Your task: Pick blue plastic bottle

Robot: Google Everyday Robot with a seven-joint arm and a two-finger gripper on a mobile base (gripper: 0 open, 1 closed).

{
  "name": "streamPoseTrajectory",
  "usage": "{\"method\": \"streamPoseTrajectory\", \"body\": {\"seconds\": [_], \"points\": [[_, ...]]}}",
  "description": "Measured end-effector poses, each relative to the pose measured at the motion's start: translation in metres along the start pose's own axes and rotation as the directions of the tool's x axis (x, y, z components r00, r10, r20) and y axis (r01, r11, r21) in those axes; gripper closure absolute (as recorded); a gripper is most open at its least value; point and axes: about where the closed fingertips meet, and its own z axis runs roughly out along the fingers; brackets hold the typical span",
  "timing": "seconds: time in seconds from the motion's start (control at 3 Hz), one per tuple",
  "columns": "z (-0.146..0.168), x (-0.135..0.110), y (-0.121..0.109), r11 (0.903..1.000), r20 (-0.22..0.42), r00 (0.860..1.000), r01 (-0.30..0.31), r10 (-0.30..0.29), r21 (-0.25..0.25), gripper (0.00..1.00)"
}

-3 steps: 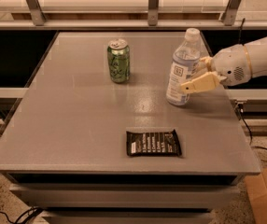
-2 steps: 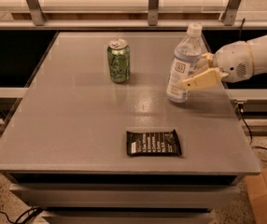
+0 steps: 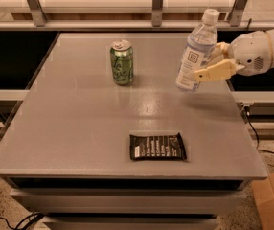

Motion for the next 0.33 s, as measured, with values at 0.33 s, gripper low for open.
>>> {"method": "streamPoseTrajectory", "body": {"seconds": [0.33], "points": [[-0.0043, -0.0078, 0.0000, 0.9995, 0.002, 1.000, 0.031, -0.031, -0.003, 1.00]]}}
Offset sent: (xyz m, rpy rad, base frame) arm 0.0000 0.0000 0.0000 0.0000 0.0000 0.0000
